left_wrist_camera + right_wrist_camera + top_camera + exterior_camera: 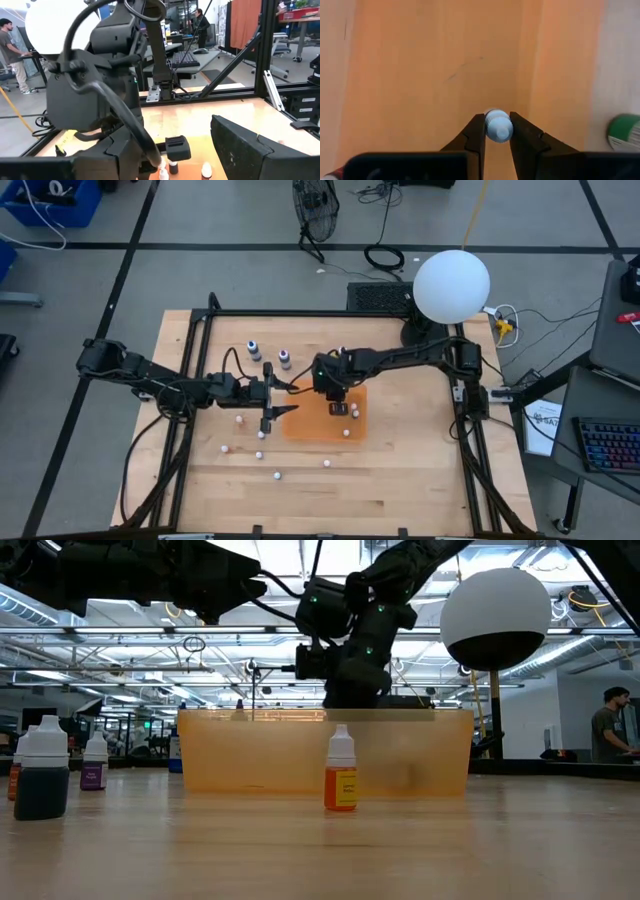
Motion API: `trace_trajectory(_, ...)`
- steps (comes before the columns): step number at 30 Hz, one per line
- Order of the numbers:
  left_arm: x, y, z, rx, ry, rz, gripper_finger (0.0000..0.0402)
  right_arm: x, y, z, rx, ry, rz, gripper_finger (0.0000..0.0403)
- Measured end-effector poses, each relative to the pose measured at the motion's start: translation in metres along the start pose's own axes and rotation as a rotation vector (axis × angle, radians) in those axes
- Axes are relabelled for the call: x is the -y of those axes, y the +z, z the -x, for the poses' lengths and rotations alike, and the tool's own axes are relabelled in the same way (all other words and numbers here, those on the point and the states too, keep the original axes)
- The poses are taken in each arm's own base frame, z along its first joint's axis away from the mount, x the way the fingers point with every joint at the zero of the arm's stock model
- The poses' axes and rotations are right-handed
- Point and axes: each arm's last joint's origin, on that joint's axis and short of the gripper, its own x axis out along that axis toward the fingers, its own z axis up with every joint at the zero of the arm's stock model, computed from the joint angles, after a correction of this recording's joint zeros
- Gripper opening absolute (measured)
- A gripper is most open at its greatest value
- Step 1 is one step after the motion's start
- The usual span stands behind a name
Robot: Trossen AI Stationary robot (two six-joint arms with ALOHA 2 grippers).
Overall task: Pick & Place food coloring
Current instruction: Put the small purple food coloring bottle into the orange bin, then put the small orange food coloring bottle into the orange bin
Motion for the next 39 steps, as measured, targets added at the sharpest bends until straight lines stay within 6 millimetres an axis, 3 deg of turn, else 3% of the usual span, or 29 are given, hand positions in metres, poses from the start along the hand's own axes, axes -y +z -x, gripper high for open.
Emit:
trace_trajectory(4,0.0,0.0,0.0,0.0,0.001,0.0,0.023,0.0,-0.001,-0.001,-0.002,0.0,-0.014,0.0052)
trace_trajectory(10,0.0,0.0,0.0,0.002,0.0,0.0,0.023,-0.001,0.0,0.0,0.003,-0.001,-0.055,0.0138)
trace_trajectory(14,0.0,0.0,0.0,0.003,0.0,0.0,0.023,-0.002,0.0,0.004,0.01,-0.004,-0.071,0.0169)
trace_trajectory(20,0.0,0.002,0.0,0.015,0.002,0.0,0.023,-0.015,0.009,0.047,0.11,-0.007,-0.055,0.0169)
trace_trajectory(24,0.0,0.0,0.0,-0.001,-0.006,-0.001,0.023,-0.053,0.019,0.089,0.253,0.023,0.02,0.0161)
trace_trajectory(26,0.0,0.001,0.0,0.007,-0.003,0.0,0.023,-0.085,0.023,0.103,0.316,0.062,0.091,0.016)
trace_trajectory(29,0.0,0.0,0.0,0.001,-0.003,-0.001,0.023,-0.136,0.023,0.108,0.372,0.092,0.167,0.0159)
trace_trajectory(31,0.0,0.0,0.0,0.002,-0.003,-0.001,0.023,-0.168,0.018,0.1,0.349,0.102,0.227,0.0159)
trace_trajectory(34,0.0,0.0,0.0,0.002,-0.003,0.0,0.023,-0.205,0.007,0.071,0.265,0.098,0.313,0.0159)
trace_trajectory(36,0.0,0.0,0.0,0.002,-0.003,0.0,0.023,-0.22,-0.001,0.052,0.211,0.069,0.368,0.0159)
trace_trajectory(39,0.0,0.0,0.0,0.001,-0.002,0.0,0.023,-0.227,-0.006,0.027,0.163,0.043,0.404,0.0159)
